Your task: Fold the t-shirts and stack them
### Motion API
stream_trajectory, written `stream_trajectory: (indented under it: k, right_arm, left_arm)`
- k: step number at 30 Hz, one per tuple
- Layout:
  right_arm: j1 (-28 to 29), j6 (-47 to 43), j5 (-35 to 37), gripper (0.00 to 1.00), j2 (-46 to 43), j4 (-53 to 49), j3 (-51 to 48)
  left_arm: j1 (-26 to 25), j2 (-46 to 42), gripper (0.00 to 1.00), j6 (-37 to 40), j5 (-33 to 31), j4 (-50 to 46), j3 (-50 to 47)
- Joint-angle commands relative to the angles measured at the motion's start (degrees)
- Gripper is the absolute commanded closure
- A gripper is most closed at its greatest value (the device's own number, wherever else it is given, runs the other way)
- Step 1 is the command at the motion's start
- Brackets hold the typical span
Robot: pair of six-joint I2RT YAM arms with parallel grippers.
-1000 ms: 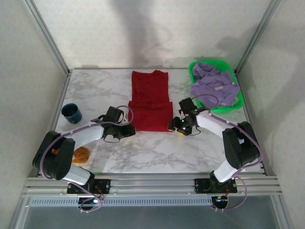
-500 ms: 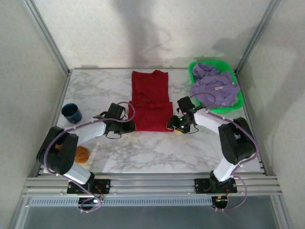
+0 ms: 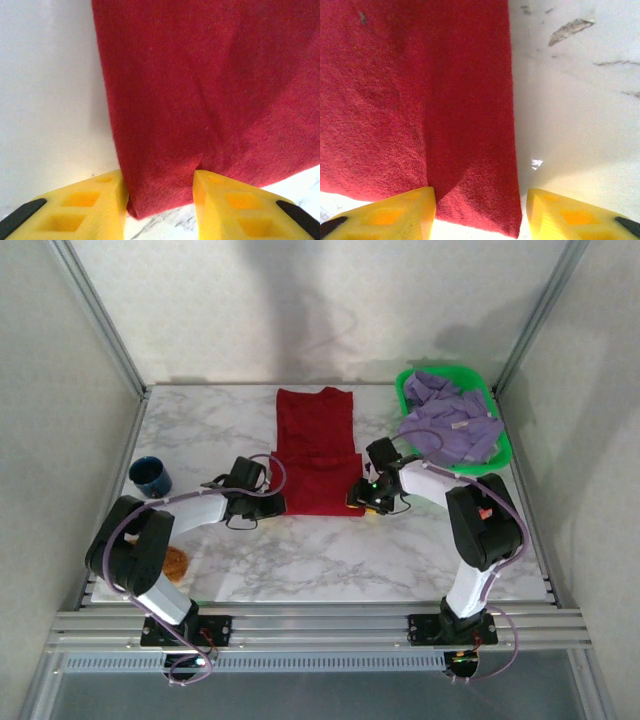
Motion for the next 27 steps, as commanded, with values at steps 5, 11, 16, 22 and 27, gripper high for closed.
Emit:
stream_trajectory:
  k: [5,11,16,22,27]
  right_arm:
    - [0.84,-0.54,-2.18,0.54,0.33,-0.35,0.33]
    - [0.84,-1.05,-2.21,0.94,-0.66,-1.46,0.43]
    - [1.27,-0.4,-2.43,1.0,-3.76,-2.15,-2.31]
    - [2.67,1.82,-2.68,1.0,-10.81,-2.47,-9.74]
    - [5.24,5.4,-2.99,1.0,-18.36,-2.56,-16.82]
  left_arm:
    - [-0.4,2.85,0.74,0.13,1.75,3.4,0.92]
    - [-0.37,0.35,0.96,1.95,-0.3,1.17,1.03]
    - [-0.71,-3.28,1.0,1.6,0.02,-0.35,-0.64]
    - [-3.0,-9.44,1.0,-1.14,0.53,-2.09,-6.24]
    - [-8.1,-16.87,1.0,-6.7,-0.52,-3.36,-12.05]
